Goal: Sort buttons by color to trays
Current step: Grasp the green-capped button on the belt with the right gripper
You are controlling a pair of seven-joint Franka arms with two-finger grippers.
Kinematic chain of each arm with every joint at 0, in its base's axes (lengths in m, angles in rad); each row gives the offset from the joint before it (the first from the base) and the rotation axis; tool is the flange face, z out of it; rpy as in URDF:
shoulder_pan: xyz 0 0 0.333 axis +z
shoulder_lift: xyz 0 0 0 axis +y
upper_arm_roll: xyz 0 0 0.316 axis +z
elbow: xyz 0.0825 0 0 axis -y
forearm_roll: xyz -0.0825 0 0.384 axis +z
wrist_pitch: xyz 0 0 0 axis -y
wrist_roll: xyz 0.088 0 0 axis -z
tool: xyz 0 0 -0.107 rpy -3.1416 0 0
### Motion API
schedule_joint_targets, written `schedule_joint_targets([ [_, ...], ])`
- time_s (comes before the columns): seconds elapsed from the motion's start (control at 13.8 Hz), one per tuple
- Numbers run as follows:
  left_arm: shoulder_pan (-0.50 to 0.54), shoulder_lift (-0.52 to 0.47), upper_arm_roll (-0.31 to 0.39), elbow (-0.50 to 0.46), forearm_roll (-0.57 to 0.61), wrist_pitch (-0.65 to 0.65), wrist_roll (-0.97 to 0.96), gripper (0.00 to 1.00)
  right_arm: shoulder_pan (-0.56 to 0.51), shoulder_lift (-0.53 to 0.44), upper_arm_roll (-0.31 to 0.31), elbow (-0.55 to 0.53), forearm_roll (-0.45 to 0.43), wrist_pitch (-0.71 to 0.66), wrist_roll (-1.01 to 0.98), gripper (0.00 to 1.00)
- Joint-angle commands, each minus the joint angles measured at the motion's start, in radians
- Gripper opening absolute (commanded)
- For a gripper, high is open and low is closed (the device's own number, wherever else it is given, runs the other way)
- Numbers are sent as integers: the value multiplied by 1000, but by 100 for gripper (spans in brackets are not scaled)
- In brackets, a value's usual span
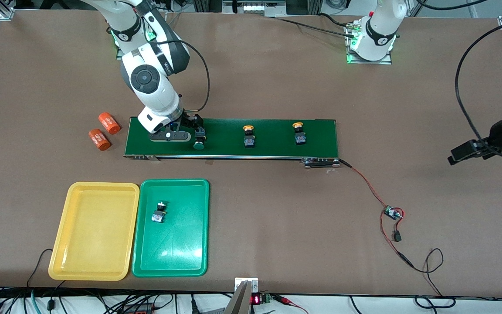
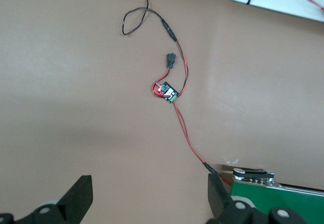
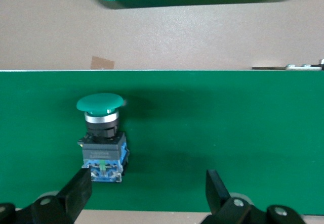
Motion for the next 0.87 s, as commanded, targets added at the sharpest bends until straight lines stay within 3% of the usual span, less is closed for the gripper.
schedule_joint_targets([
  [0.0,60,-44,-73,-2,-3,-75,30,100,2,11,6,10,-3,10,77,100],
  [0.51,67,-69,-71,-10,11,-108,47,100,0,63,24,11,-8,59,91,100],
  [0.58,64,-64,-71,-1,11,-102,46,100,0,68,24,11,-11,61,82,88],
  [0.8,60,-64,-73,1,12,-121,56,100,-6,68,24,11,-12,59,23,20],
])
